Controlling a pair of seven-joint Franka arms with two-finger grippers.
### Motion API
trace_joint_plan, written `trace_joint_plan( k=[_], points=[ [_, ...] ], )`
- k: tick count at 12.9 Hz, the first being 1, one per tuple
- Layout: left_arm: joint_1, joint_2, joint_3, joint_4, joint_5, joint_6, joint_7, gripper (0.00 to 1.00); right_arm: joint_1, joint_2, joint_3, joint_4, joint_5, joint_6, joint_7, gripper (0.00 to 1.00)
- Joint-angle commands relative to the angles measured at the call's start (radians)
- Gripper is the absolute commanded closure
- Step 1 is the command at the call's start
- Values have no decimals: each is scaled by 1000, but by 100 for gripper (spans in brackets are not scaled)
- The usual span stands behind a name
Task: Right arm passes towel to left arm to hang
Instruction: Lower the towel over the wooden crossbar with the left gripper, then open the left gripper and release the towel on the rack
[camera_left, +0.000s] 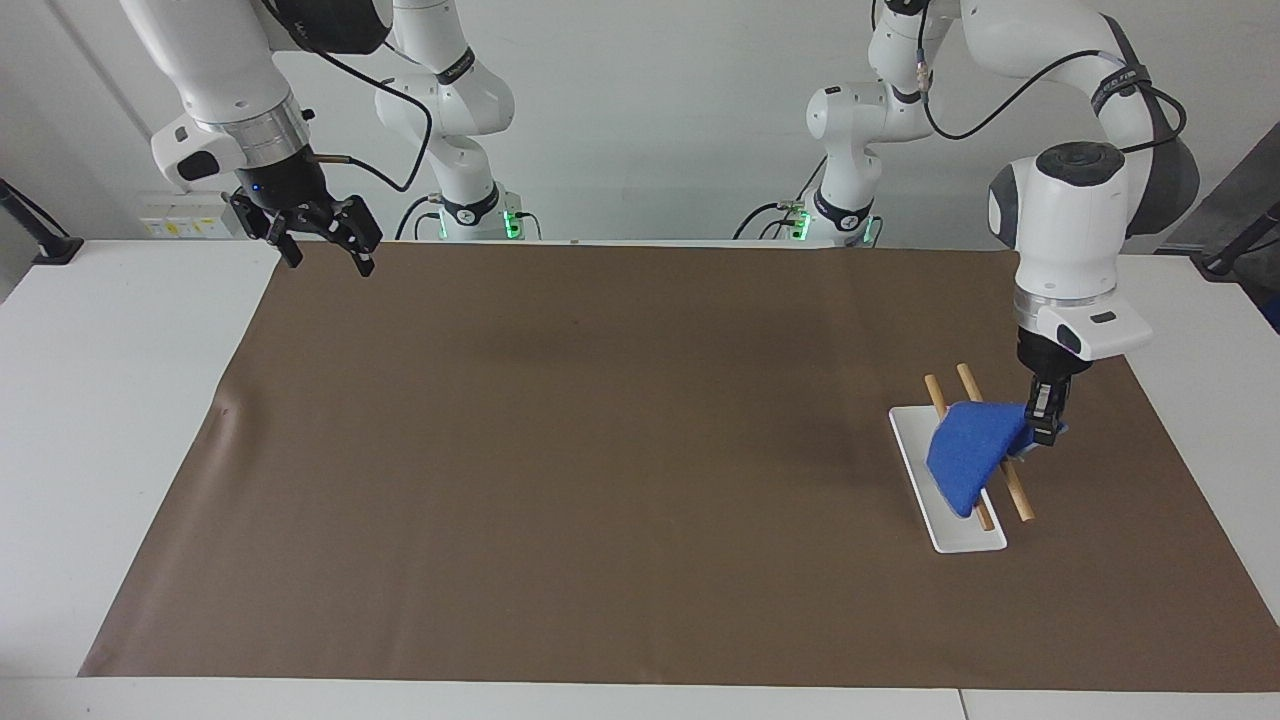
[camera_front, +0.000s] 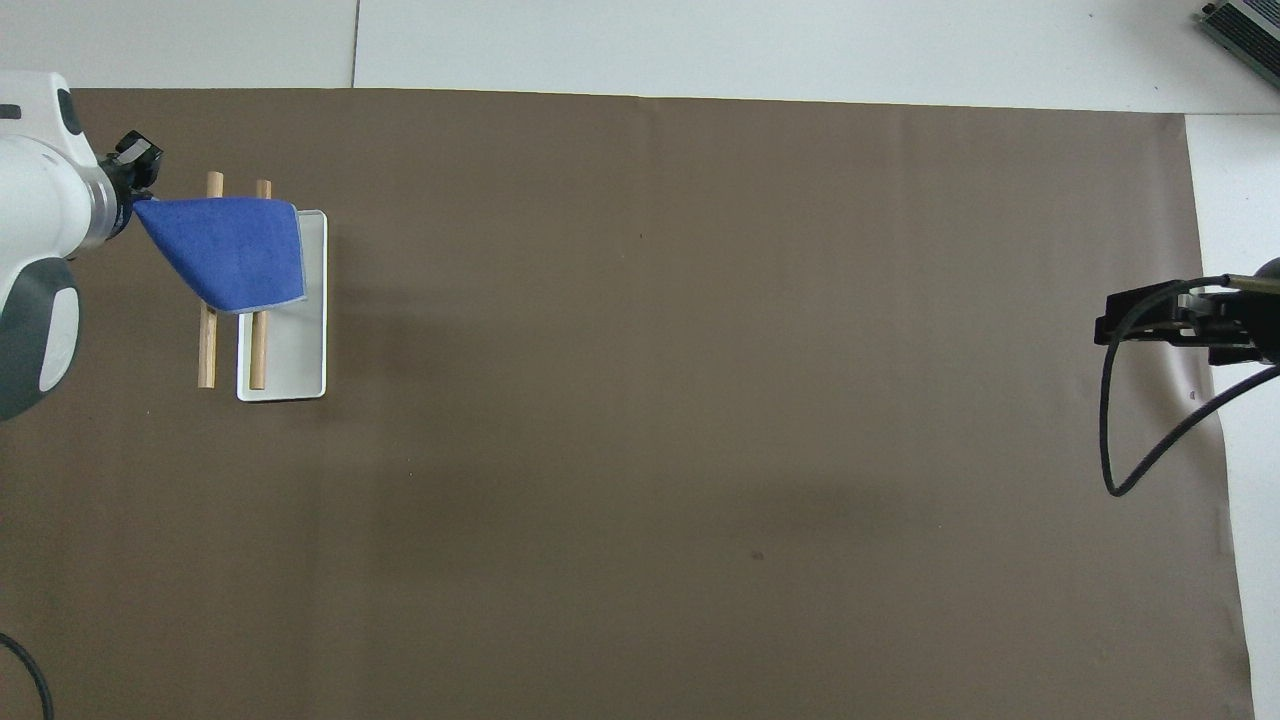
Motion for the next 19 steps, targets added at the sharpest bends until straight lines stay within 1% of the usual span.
trace_joint_plan(
  k=[1, 4, 5, 8, 11, 12, 13, 19],
  points=[
    [8, 7, 14, 0, 28, 47, 33, 100, -7, -23, 7, -26, -22, 8, 5, 0],
    [9, 16, 24, 1, 29, 53, 54, 100, -7, -23, 7, -28, -22, 8, 7, 0],
    [8, 17, 40, 1, 29, 62, 74, 100, -7, -23, 6, -28, -22, 8, 7, 0],
    [9, 23, 47, -3, 29, 98, 83, 100, -7, -28, 7, -32, -22, 8, 7, 0],
    [14, 46, 47, -13, 28, 130, 82, 100, -7, -28, 7, -34, -22, 8, 7, 0],
    [12, 75, 47, -11, 28, 138, 80, 100, -7, -28, 7, -34, -22, 8, 7, 0],
    [12, 86, 47, -11, 28, 150, 80, 100, -7, -28, 7, -34, -22, 8, 7, 0],
    [17, 128, 48, -11, 28, 210, 79, 100, -7, -28, 6, -34, -11, 8, 16, 0]
  ],
)
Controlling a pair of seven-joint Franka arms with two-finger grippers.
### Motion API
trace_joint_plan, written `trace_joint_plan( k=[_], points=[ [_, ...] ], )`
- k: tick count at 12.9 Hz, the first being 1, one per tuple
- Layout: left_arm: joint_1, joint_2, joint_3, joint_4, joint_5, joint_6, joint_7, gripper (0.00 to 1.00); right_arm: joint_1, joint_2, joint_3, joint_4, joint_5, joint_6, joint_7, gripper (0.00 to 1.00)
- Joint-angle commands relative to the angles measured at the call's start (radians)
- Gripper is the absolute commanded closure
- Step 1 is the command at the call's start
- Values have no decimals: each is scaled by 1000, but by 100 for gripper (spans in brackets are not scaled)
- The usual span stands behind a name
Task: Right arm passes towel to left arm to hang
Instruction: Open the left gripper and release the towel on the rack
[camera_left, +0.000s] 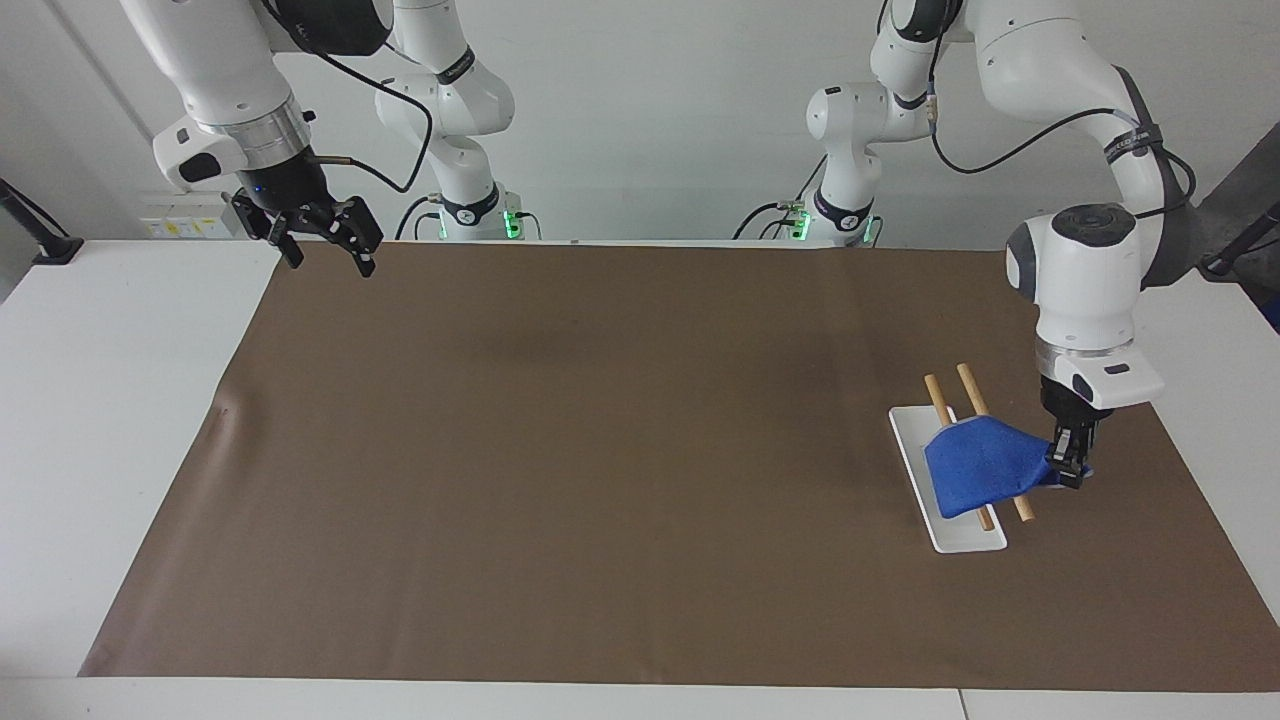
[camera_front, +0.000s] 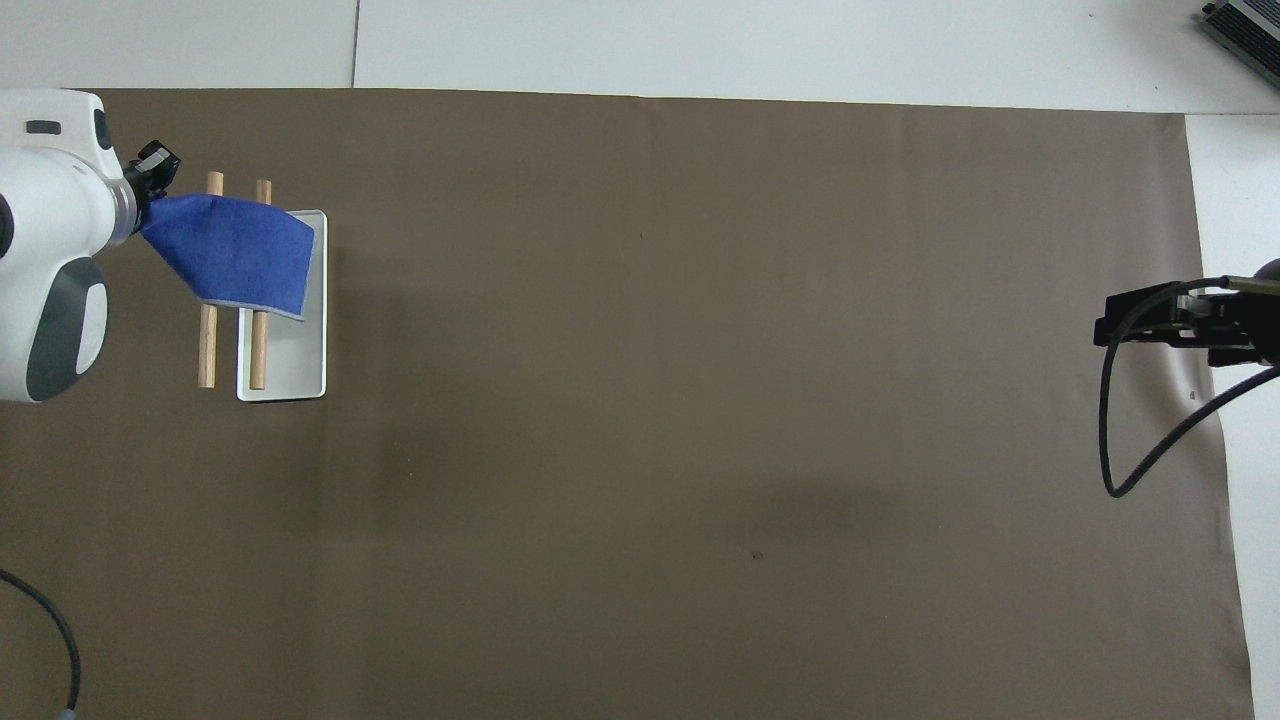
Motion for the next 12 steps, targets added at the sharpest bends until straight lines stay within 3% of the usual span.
trace_joint_plan(
  k=[1, 3, 4, 5, 7, 8, 12],
  points=[
    [11, 18, 2, -2, 23, 47, 5, 100, -8, -26, 6, -30, -11, 8, 16, 0],
    [14, 18, 2, 0, 21, 50, 5, 96, -8, -16, 0, -17, -12, 7, 11, 0],
    [14, 19, 9, 1, 21, 50, 8, 83, -8, -8, -2, -1, -20, -4, 5, 0],
    [14, 21, 15, 4, 20, 57, 8, 60, -8, 10, -3, 23, -20, -18, 2, 0],
    [18, 25, 17, 10, 17, 64, 11, 44, -7, 23, -5, 45, -14, -21, 2, 0],
    [20, 27, 26, 20, 17, 64, 12, 28, -7, 26, -7, 48, -22, -23, 1, 0],
    [20, 45, 31, 90, 13, -6, 26, 26, -4, 37, -3, 59, -60, -23, -42, 0]
  ],
)
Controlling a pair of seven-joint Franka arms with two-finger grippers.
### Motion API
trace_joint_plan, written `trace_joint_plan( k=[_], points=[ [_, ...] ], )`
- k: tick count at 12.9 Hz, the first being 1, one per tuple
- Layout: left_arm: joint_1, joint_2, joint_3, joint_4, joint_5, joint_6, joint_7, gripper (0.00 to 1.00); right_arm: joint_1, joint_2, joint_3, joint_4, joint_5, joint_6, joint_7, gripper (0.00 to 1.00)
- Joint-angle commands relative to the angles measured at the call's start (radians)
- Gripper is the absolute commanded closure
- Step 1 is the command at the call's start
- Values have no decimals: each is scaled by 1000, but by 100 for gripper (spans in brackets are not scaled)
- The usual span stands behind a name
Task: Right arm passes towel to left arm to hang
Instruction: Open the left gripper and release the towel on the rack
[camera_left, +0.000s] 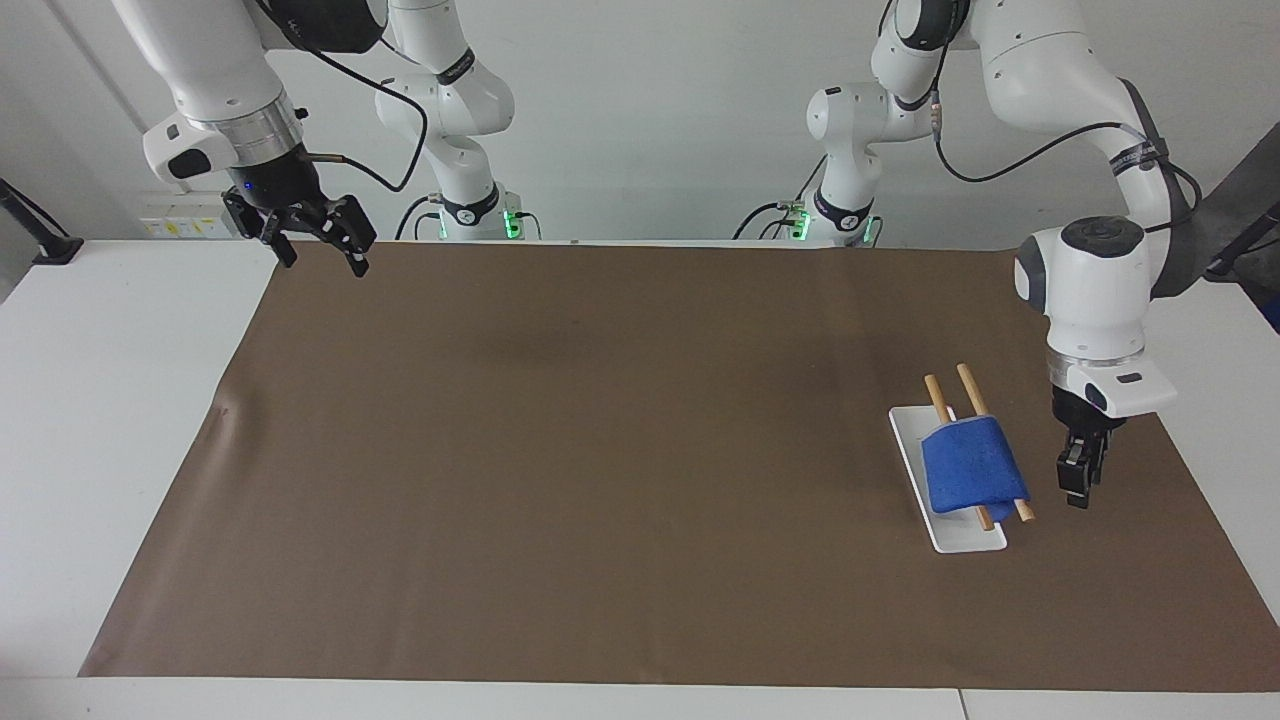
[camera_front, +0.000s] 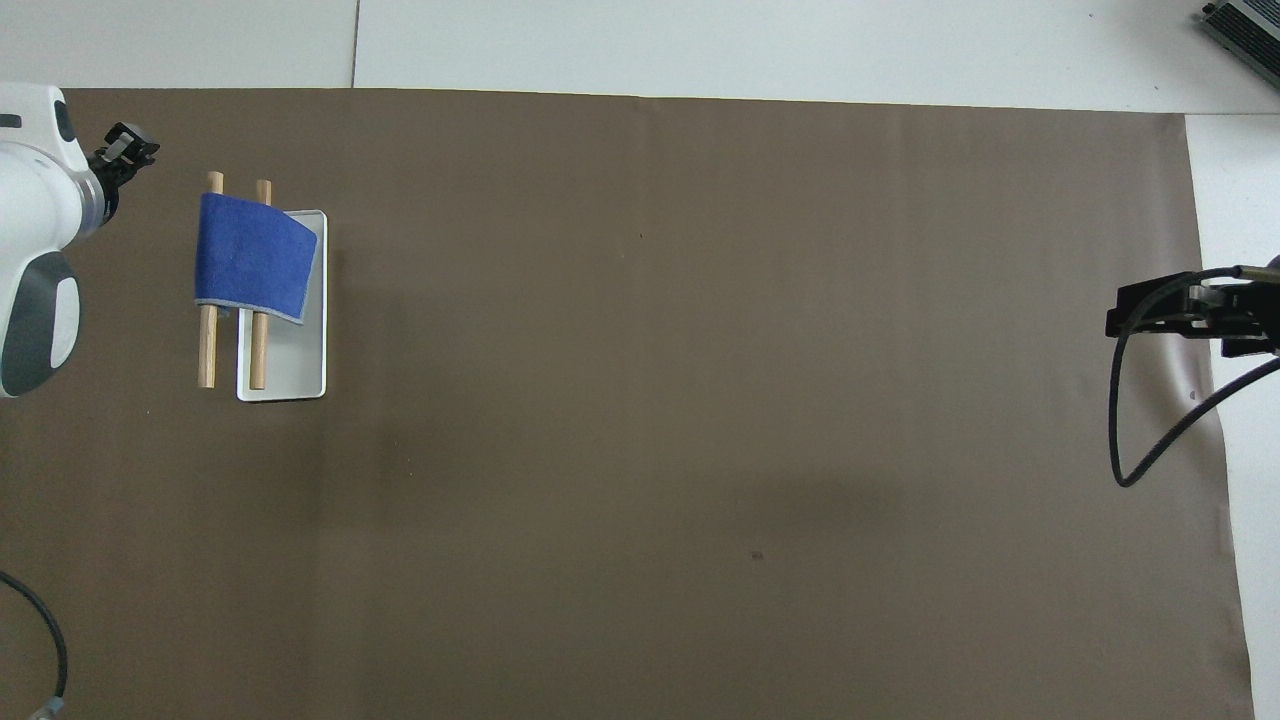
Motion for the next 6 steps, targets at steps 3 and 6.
trace_joint_plan(
  k=[3, 6],
  points=[
    [0, 39, -7, 136, -8, -229, 127, 30, -2, 18, 15, 34, -38, -42, -26, 0],
    [0, 51, -7, 250, -170, -450, 371, 31, -6, 20, 15, 77, -27, -83, -26, 0]
  ],
)
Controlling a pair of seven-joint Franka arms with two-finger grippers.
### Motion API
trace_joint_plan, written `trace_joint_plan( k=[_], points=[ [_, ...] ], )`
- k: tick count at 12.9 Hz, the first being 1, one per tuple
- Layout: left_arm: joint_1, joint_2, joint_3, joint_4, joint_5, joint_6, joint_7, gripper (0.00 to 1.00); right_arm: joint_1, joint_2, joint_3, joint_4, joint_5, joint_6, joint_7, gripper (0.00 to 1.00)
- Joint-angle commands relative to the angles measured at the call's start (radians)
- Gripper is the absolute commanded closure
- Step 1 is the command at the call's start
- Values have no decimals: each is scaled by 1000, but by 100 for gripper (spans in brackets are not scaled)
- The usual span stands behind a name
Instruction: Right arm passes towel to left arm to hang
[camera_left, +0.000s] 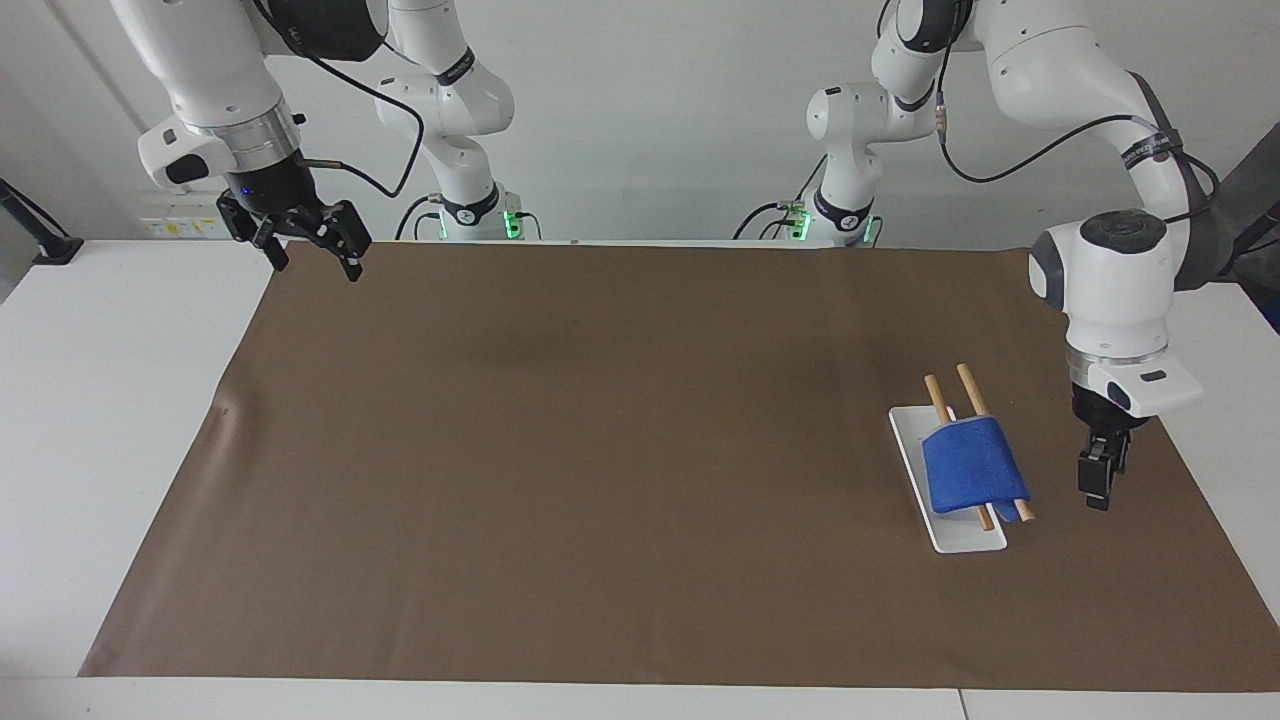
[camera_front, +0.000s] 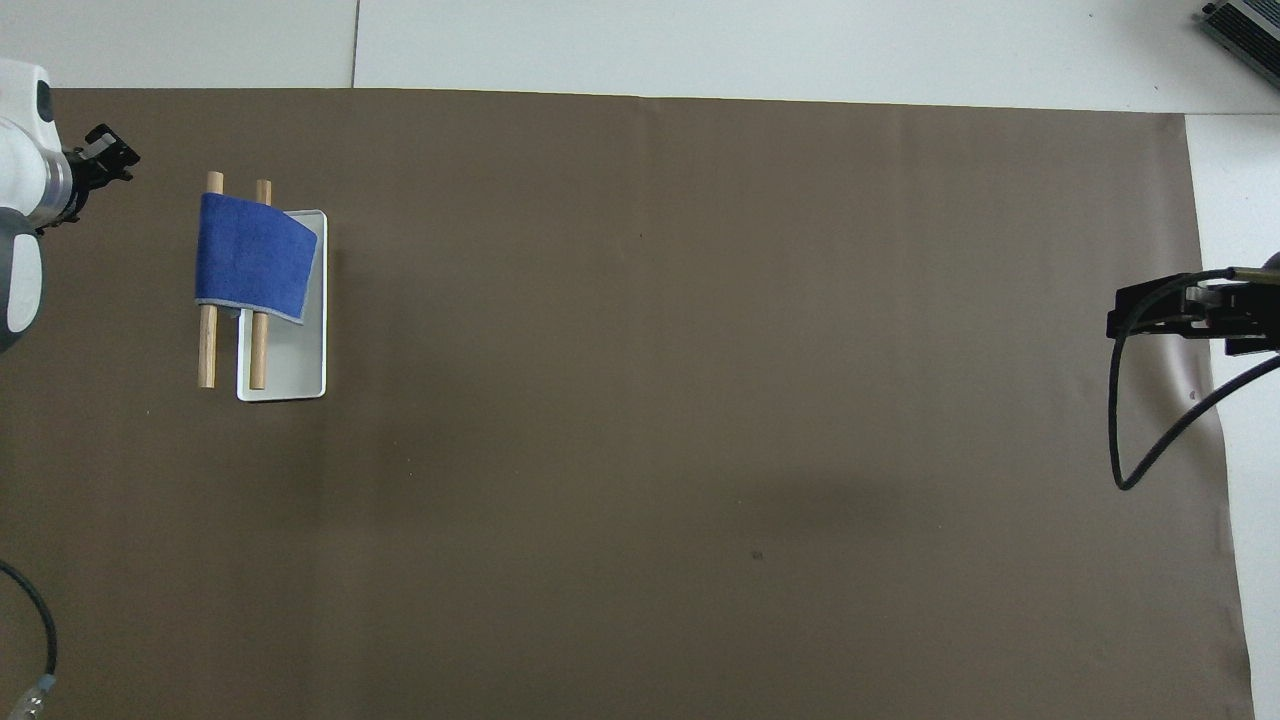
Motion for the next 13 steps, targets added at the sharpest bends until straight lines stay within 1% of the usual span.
trace_joint_plan(
  k=[1, 3, 5, 6, 8, 9, 10, 13],
  points=[
    [1, 34, -1, 148, -127, -223, 232, 31, -9, 27, 4, 85, -14, -89, -21, 0],
    [-2, 34, -18, 219, -159, -382, 311, 31, -3, 41, 4, 92, -14, -89, -19, 0],
    [-2, 32, -67, 257, -161, -501, 317, 31, 0, 39, 10, 84, 0, -76, -10, 0],
    [-2, 27, -89, 277, -162, -557, 319, 30, -2, 38, 10, 78, 28, -73, -10, 0],
    [-1, 20, -110, 341, -217, -677, 320, 31, -8, 27, 10, 56, 35, -76, -13, 0],
    [-2, 8, -112, 368, -256, -734, 339, 31, -8, 27, 10, 56, 35, -74, -12, 0],
    [-2, -14, -113, 372, -277, -783, 372, 31, -8, 27, 10, 56, 35, -74, -12, 0],
    [-4, -106, -120, 369, -320, -923, 509, 29, -11, 27, 10, 56, 35, -83, -16, 0]
  ],
)
